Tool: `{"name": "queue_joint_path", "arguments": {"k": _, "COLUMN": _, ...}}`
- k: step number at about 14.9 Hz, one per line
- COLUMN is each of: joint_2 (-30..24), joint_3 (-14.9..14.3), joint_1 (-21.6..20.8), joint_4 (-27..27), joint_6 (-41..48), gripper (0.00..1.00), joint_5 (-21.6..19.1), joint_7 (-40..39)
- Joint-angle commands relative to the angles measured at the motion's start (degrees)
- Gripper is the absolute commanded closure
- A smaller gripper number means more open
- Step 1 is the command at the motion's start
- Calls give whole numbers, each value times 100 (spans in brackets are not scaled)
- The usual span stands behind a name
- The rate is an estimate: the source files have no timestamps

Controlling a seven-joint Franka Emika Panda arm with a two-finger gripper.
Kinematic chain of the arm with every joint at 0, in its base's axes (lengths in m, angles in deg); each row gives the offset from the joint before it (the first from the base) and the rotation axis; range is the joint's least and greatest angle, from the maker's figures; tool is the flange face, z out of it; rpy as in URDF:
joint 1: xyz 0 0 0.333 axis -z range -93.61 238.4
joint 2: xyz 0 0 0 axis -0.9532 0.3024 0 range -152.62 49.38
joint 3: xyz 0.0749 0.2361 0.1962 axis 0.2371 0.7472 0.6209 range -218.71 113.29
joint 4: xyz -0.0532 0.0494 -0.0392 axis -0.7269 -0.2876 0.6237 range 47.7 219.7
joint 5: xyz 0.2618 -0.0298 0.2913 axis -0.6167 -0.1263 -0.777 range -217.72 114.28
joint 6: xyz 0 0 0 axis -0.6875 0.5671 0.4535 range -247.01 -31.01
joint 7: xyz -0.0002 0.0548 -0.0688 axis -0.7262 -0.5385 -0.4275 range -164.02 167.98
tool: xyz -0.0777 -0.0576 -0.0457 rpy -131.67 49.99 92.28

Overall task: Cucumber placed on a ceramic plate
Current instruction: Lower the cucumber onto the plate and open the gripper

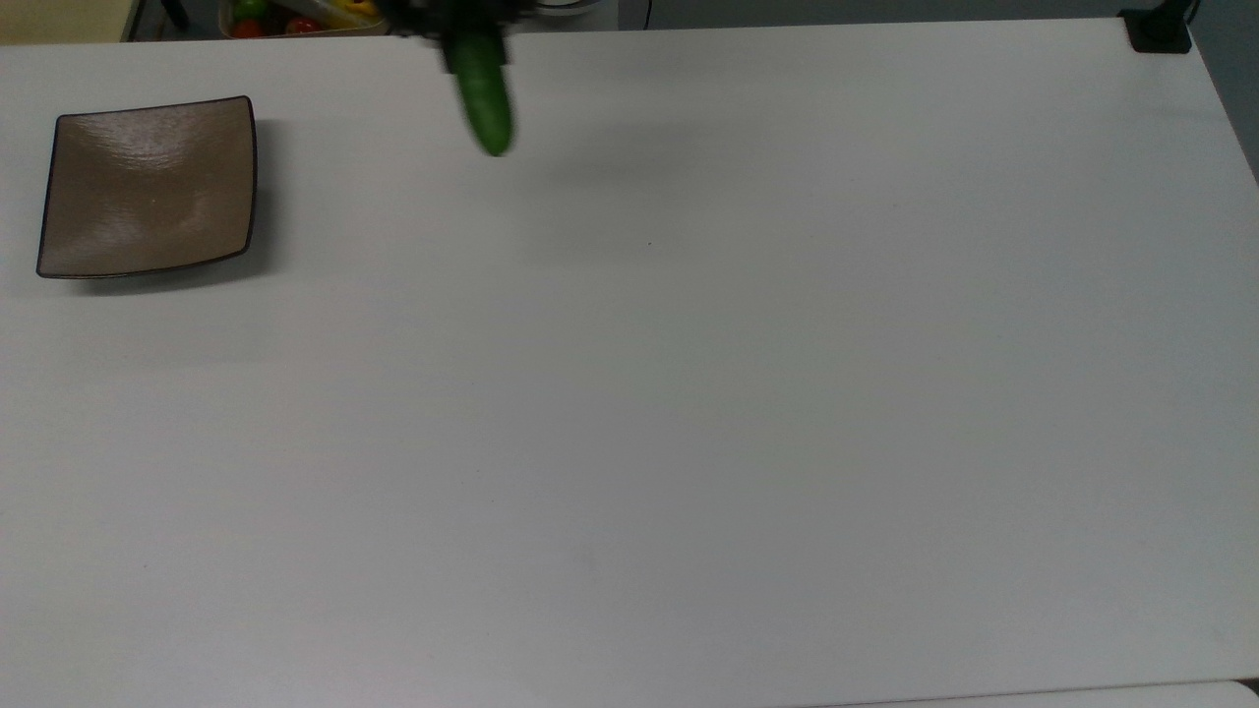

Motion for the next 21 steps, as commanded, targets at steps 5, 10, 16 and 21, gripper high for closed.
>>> {"name": "queue_joint_path", "arguments": {"k": 5, "joint_2": -95, "joint_3": -1024, "joint_1": 914, "joint_4": 719, "joint_6": -463, "gripper": 92, "joint_5": -112, "joint_7": -1692}}
{"name": "queue_joint_path", "arguments": {"k": 10, "joint_2": 237, "joint_3": -1446, "joint_1": 1371, "joint_4": 1211, "joint_6": -1421, "gripper": 91, "joint_5": -112, "joint_7": -2562}}
{"name": "queue_joint_path", "arguments": {"k": 16, "joint_2": 985, "joint_3": -1579, "joint_1": 1758, "joint_4": 1256, "joint_6": -2511, "gripper": 89, "joint_5": -287, "joint_7": -3135}}
{"name": "queue_joint_path", "arguments": {"k": 21, "joint_2": 1293, "joint_3": -1588, "joint_1": 1768, "joint_4": 1405, "joint_6": -3022, "gripper": 69, "joint_5": -323, "joint_7": -3162}}
